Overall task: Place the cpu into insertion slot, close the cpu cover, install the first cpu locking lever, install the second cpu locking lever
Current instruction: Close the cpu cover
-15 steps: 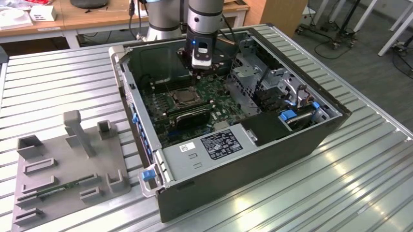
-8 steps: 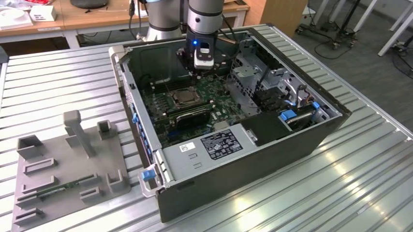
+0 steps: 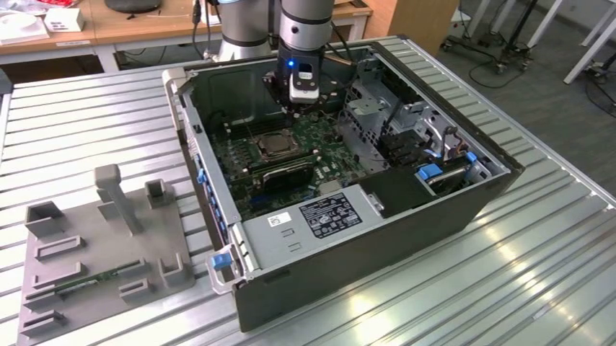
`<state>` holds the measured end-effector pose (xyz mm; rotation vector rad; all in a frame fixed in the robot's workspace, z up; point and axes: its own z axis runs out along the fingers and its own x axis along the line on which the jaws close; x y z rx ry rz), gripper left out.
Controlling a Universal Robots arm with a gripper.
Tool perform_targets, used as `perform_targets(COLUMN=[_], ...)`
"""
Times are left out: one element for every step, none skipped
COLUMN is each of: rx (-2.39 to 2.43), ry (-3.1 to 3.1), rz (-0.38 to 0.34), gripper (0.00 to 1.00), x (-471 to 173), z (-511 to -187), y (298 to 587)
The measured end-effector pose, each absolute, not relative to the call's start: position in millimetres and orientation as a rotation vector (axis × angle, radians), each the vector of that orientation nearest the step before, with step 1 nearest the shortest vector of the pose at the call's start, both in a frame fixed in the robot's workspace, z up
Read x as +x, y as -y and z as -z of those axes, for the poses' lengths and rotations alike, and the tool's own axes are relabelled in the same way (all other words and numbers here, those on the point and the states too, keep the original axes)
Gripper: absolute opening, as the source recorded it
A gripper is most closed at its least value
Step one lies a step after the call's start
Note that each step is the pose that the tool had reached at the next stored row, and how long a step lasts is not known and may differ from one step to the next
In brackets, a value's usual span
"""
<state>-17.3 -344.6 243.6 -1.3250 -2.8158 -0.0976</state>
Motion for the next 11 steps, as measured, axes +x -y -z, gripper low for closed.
perform_targets(rx=[-1.325, -1.325, -1.325, -1.325, -1.324, -1.320, -1.312, -1.298, -1.280, -1.256, -1.232], ry=[2.816, 2.816, 2.816, 2.816, 2.816, 2.818, 2.821, 2.828, 2.836, 2.846, 2.855], rz=[0.098, 0.098, 0.098, 0.098, 0.098, 0.097, 0.097, 0.097, 0.097, 0.096, 0.096], gripper=[0.11, 0.11, 0.11, 0.11, 0.11, 0.11, 0.11, 0.11, 0.11, 0.11, 0.11], x=[-17.3, -17.3, -17.3, -17.3, -17.3, -17.4, -17.4, -17.4, -17.4, -17.4, -17.4], z=[-243.6, -243.6, -243.6, -243.6, -243.6, -243.6, -243.6, -243.6, -243.6, -243.6, -243.6], y=[344.6, 344.6, 344.6, 344.6, 344.6, 344.6, 344.6, 344.6, 344.6, 344.6, 344.6])
